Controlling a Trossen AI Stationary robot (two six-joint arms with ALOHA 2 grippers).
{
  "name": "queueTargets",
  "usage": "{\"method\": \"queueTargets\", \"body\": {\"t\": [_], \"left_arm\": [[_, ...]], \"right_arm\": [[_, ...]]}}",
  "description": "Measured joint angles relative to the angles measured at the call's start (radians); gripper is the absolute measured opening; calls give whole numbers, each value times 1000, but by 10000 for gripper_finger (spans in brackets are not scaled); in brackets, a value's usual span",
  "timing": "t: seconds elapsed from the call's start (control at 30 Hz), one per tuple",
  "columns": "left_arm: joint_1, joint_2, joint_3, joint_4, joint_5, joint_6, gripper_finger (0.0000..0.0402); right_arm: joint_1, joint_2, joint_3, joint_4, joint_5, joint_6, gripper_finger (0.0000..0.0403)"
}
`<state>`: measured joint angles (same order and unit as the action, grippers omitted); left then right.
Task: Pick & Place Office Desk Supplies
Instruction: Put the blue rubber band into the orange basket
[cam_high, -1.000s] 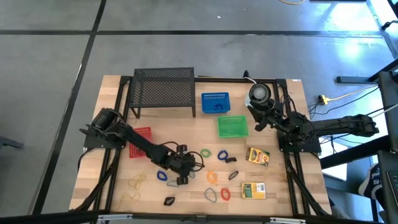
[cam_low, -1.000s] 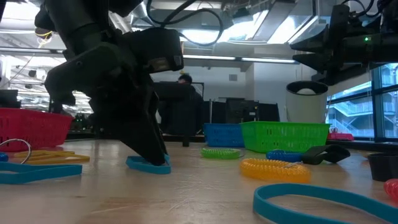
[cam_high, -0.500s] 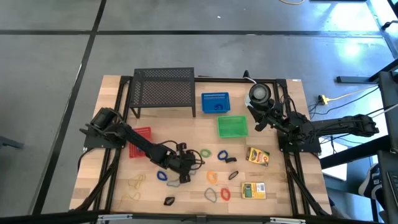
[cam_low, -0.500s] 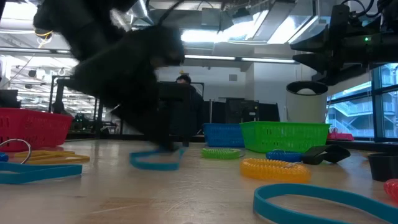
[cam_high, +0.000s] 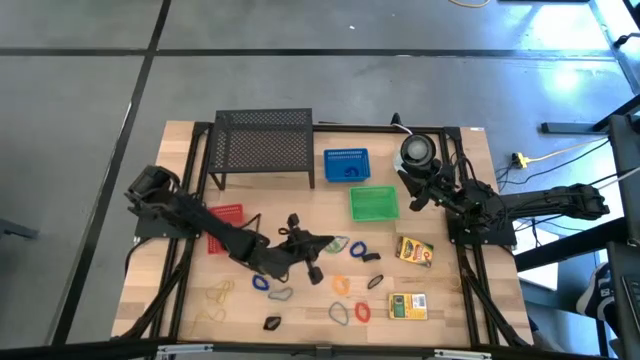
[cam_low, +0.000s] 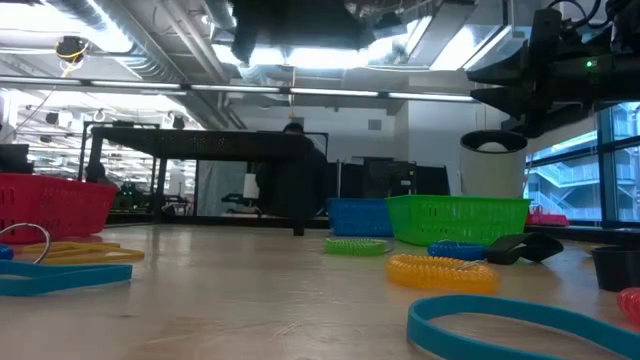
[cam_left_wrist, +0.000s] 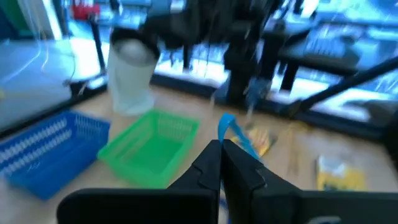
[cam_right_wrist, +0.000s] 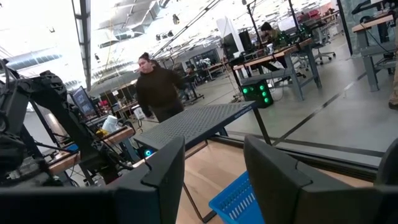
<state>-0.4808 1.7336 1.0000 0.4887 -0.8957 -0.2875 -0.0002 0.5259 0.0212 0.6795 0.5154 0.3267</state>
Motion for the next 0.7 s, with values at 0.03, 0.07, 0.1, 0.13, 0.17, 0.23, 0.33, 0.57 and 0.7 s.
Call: {"method": "queueTargets", "body": {"t": [0.03, 0.07, 0.1, 0.13, 0.17, 0.23, 0.33, 0.57, 0.7], "left_arm": [[-5, 0, 0, 34, 0, 20, 3], [-10, 0, 0, 59, 0, 32, 3], [-13, 0, 0, 72, 0, 36, 3], [-17, 0, 0, 80, -1, 37, 3], [-19, 0, 0, 84, -1, 36, 3], [-23, 0, 0, 87, -1, 36, 3], [-23, 0, 0, 86, -1, 36, 3], [-23, 0, 0, 85, -1, 39, 3], [-23, 0, 0, 84, -1, 39, 3]], "right_arm": [[0, 0, 0, 0, 0, 0, 166], [0, 0, 0, 0, 0, 0, 166], [0, 0, 0, 0, 0, 0, 166], [0, 0, 0, -1, 0, 0, 166], [0, 0, 0, -1, 0, 0, 166], [0, 0, 0, -1, 0, 0, 166], [0, 0, 0, -1, 0, 0, 166], [0, 0, 0, -1, 0, 0, 166], [0, 0, 0, -1, 0, 0, 166]]}}
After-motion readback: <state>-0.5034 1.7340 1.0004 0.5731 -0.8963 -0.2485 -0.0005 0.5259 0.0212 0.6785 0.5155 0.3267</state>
